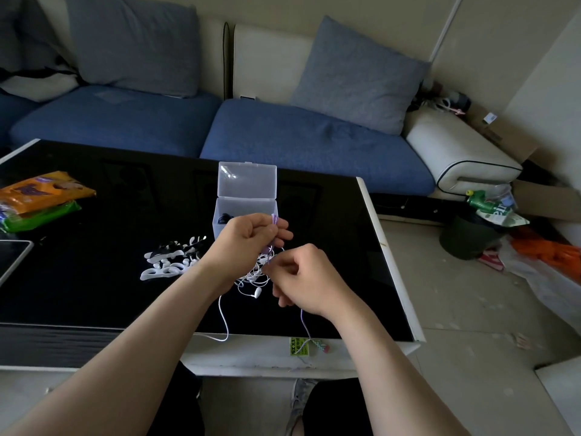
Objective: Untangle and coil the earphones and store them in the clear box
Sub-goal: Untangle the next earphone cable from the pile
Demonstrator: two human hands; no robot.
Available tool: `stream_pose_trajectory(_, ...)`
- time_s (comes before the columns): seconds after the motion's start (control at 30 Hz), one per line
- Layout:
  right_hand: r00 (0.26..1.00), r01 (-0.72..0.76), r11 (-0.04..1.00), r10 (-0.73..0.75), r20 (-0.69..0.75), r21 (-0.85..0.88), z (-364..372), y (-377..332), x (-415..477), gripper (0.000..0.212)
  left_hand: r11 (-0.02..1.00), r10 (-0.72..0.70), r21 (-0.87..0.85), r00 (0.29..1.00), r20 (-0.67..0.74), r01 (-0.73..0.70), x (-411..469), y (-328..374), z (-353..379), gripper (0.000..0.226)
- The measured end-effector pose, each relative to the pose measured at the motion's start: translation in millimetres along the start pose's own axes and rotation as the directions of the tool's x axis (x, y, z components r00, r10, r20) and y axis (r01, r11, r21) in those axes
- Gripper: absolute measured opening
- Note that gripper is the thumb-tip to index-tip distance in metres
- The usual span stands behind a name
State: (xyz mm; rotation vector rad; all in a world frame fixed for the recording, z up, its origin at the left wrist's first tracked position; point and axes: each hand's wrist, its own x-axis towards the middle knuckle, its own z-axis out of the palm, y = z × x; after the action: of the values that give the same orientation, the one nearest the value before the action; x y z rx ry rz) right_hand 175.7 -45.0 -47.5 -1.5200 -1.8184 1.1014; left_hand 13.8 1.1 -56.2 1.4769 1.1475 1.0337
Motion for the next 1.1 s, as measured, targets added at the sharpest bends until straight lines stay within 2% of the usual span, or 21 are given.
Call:
stream_pose_trajectory(0.03,0.999,0.033,0.999,-0.034,-0.019,-0.039,1,0,0,0.026,0.999,0.000,0.054,1.000,0.010,0.000,0,-2,0,0.022)
stream_pose_trajectory(0.1,0.977,0.116,0.984,-0.138,-0.165,-0.136,3,2,2,0.023,0.974,0.009,0.227,0.997,0.074,-0.026,1,-5,-2,0.021)
stream_pose_trajectory(0.2,0.882,0.166,0.976,-0.211,-0.421,-0.141,-2,6,5,0.013,0.935,-0.074,0.354,0.976,0.205,-0.004,0,-7,-1,0.024)
stream_pose_trajectory(0.3,0.787,0.207,0.975,-0.216,-0.578,-0.083,-12,6,4,0.010,0.953,-0.171,0.291,0.945,0.279,0.087,-4,3,2,0.033)
stream_pose_trajectory(0.37,0.766,0.185,0.982,-0.163,-0.621,-0.029,-19,9,5,0.012,0.974,-0.171,0.200,0.933,0.317,0.111,-4,7,4,0.038)
stream_pose_trajectory(0.47,0.756,0.121,0.984,-0.007,-0.655,0.130,-24,17,9,0.010,0.991,-0.133,0.051,0.928,0.349,0.123,-3,8,3,0.036)
stream_pose_trajectory(0.6,0.779,0.050,0.947,0.161,-0.606,0.316,-26,22,12,0.006,0.967,-0.094,-0.186,0.926,0.365,0.171,-3,12,5,0.033)
stream_pose_trajectory(0.67,0.789,0.008,0.956,0.174,-0.589,0.293,-25,20,13,0.007,0.942,-0.053,-0.291,0.930,0.364,0.168,-4,14,7,0.032)
stream_pose_trajectory(0.73,0.829,-0.050,0.971,0.171,-0.533,0.233,-22,18,14,0.011,0.909,-0.025,-0.386,0.943,0.331,0.160,-4,14,10,0.030)
stream_pose_trajectory(0.9,0.955,-0.115,0.978,0.156,-0.251,0.173,-9,15,14,0.020,0.845,-0.101,-0.492,0.966,0.236,0.209,-2,14,12,0.030)
stream_pose_trajectory(0.97,0.977,-0.102,0.987,0.123,-0.175,0.124,-6,11,10,0.021,0.895,-0.127,-0.413,0.984,0.123,0.167,-1,10,12,0.029)
stream_pose_trajectory(1.03,0.988,-0.080,0.992,0.091,-0.124,0.093,-6,7,5,0.023,0.966,-0.089,-0.245,0.996,-0.011,0.084,2,4,9,0.027)
stream_pose_trajectory(1.1,0.997,-0.043,0.996,0.047,-0.055,0.082,-6,4,1,0.023,0.994,-0.034,-0.108,0.995,-0.093,0.024,4,0,6,0.024)
